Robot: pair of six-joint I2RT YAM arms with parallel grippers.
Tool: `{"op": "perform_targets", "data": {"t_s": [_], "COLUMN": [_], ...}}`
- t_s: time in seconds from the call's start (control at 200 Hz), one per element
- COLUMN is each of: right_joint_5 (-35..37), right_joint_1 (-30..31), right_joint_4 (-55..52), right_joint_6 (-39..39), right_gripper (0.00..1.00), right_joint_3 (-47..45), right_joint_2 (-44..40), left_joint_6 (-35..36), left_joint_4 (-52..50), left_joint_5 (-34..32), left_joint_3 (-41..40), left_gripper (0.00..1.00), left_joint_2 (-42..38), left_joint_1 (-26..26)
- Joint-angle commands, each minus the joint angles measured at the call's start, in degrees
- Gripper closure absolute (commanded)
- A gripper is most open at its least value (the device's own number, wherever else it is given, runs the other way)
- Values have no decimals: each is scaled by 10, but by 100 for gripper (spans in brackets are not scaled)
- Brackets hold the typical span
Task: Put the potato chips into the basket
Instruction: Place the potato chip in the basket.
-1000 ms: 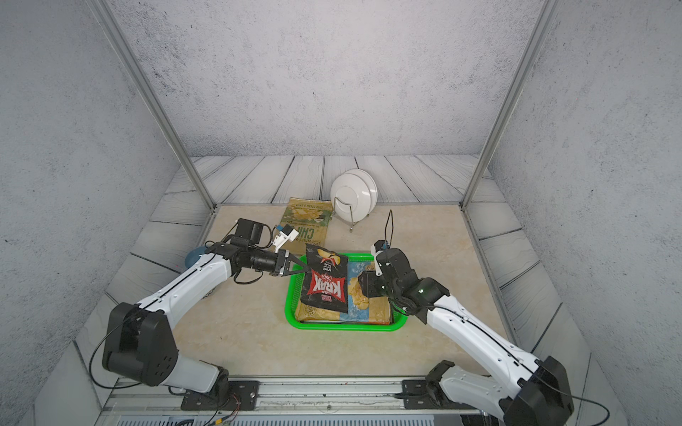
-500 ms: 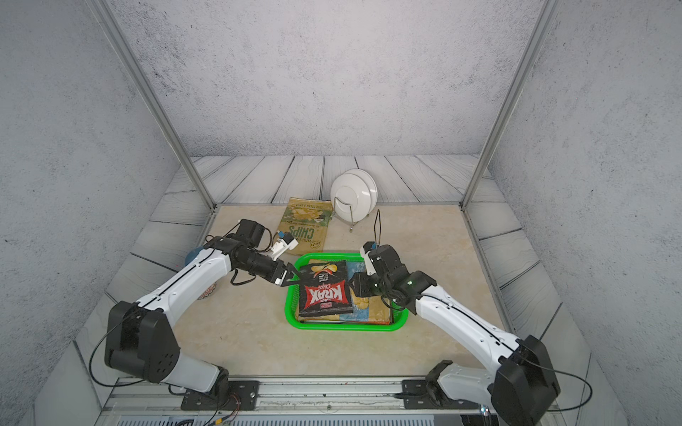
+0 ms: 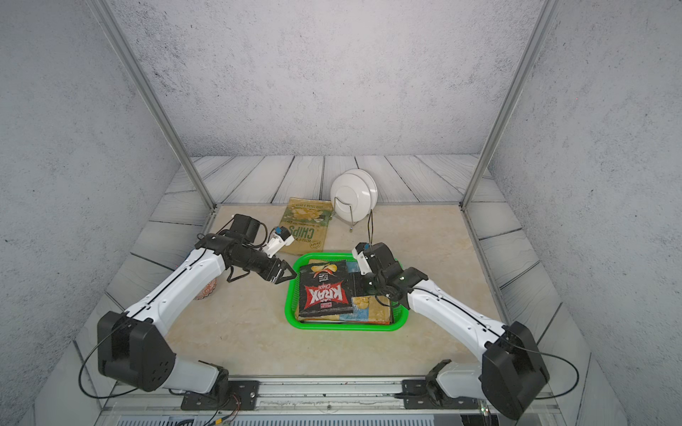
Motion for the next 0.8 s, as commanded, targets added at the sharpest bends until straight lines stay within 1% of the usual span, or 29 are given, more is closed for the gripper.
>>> {"op": "perform_targets", "data": {"t_s": [0.0, 0.2, 0.37, 0.47, 0.515, 0.601, 0.676, 0.796], "right_joint_5": [-11, -11, -24, -31, -35, -37, -41, -51], "right_joint_1": [1, 12, 26, 40, 47, 58, 64, 74], "right_joint_4": [11, 14, 19, 23, 24, 21, 20, 13], "right_joint_6": [12, 19, 23, 25, 26, 26, 24, 18], "right_gripper": [49, 49, 49, 52, 55, 57, 62, 63], "right_joint_3": [-19, -45, -55, -54, -52, -50, -50, -46], "right_joint_2": [9, 10, 21, 21, 20, 20, 21, 26], "left_joint_6": [6, 10, 5, 6, 7, 10, 13, 15], "left_joint_4": [6, 15, 21, 20, 19, 11, 5, 7], "left_joint_5": [21, 5, -7, -17, -21, -25, -27, -31], "left_joint_3": [-9, -11, -5, 0, 2, 9, 14, 18], "left_gripper": [34, 34, 33, 33, 33, 33, 33, 33], "left_joint_2": [13, 49, 71, 77, 80, 89, 97, 102], "left_joint_1": [-7, -27, -30, -30, -30, -30, -30, -30]}}
